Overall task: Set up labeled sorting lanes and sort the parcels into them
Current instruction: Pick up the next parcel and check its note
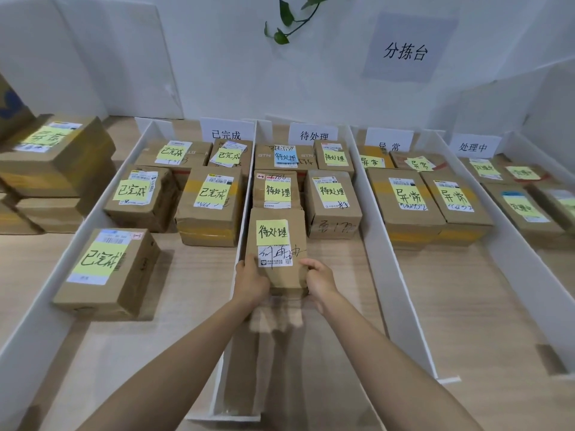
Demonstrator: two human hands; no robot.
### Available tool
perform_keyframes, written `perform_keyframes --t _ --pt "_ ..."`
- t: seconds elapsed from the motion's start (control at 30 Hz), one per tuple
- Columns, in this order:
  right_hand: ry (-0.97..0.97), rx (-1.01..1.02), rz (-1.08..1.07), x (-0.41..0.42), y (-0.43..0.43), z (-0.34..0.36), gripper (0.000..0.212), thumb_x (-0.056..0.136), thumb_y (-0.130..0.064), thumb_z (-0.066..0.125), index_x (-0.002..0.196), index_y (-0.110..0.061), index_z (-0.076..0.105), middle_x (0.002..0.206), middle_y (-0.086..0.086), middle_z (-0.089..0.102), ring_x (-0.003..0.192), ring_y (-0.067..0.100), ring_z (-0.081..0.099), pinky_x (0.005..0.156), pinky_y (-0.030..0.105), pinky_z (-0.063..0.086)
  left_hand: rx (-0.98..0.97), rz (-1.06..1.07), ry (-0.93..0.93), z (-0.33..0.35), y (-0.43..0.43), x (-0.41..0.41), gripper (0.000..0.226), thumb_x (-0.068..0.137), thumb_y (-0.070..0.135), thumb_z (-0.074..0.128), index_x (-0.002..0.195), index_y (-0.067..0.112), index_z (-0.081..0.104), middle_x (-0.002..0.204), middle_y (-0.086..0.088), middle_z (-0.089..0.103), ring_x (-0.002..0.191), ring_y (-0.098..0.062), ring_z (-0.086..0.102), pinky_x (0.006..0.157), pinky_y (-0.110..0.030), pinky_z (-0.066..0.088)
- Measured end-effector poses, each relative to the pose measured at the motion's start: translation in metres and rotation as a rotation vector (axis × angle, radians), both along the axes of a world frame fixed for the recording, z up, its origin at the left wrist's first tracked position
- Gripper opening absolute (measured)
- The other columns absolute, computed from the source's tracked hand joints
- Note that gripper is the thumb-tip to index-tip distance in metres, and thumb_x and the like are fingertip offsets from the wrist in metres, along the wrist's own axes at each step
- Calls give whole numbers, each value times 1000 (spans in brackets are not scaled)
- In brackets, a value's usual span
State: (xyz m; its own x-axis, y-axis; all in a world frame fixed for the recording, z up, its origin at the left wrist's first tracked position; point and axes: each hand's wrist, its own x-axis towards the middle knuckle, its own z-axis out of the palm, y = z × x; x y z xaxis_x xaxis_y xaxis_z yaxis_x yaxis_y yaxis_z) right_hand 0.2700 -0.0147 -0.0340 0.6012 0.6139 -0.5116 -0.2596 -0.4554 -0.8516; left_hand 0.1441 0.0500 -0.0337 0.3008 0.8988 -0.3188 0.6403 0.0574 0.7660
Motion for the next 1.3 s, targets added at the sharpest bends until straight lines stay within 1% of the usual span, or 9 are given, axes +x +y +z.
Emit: perform_keyframes --t 0.2,0.27,0.33,0.43,0.53,0.63,0.77,0.97,1.3 --pt "-53 -59 80 1 -2 6 44 86 11 33 115 -7 59 84 4 57 60 12 46 39 14 33 22 -27 -33 1 6 -4 33 86 -1 44 118 4 49 126 -17 47 110 -30 49 84 -29 39" --pt "-103 -63 97 -1 -2 9 40 87 10 35 111 -7 61 90 7 59 67 16 51 46 16 39 54 -74 -42 3 10 -7 29 86 1 47 115 4 50 121 -15 50 109 -29 49 77 -27 37" --pt "-198 -75 114 -5 -1 10 33 87 7 41 106 -8 64 100 5 62 87 21 59 66 24 48 74 -80 -62 9 12 -10 31 86 -3 46 116 2 49 119 -15 53 108 -30 50 76 -27 38" --pt "-357 -104 142 -12 -3 17 20 89 -6 51 100 -13 66 102 0 63 102 22 59 86 29 44 69 -72 -90 19 14 -17 38 90 -3 43 128 0 44 121 -9 51 108 -29 52 76 -29 39" --pt "-504 -130 192 -21 -5 34 15 91 -17 54 102 -13 64 96 -3 58 93 18 53 75 25 38 76 -120 -96 27 19 -31 38 92 1 41 129 3 43 122 -14 54 91 -25 54 68 -30 40" --pt "-578 -131 212 -31 -4 49 19 92 -19 53 101 -7 65 94 2 60 90 21 53 70 26 36 170 -157 -78 37 28 -49 28 94 7 44 122 5 49 121 -8 55 104 -24 53 78 -29 41" --pt "-641 -86 234 -46 2 72 25 96 -23 49 109 -7 62 99 2 59 96 22 55 73 27 37 266 -197 -68 59 37 -74 25 96 12 44 118 3 51 115 -13 56 106 -26 50 82 -30 38" --pt "-669 32 267 -72 8 104 30 97 -25 47 121 -10 59 126 7 58 114 24 53 82 27 38 340 -176 -36 98 40 -103 34 98 17 41 128 3 48 131 -15 52 119 -28 48 96 -34 38" --pt "-633 199 330 -124 -3 149 32 98 -25 43 127 -16 55 132 -1 54 113 17 51 84 26 36 417 -74 -64 146 16 -163 39 96 21 38 131 6 45 126 -11 56 110 -28 54 86 -35 43"
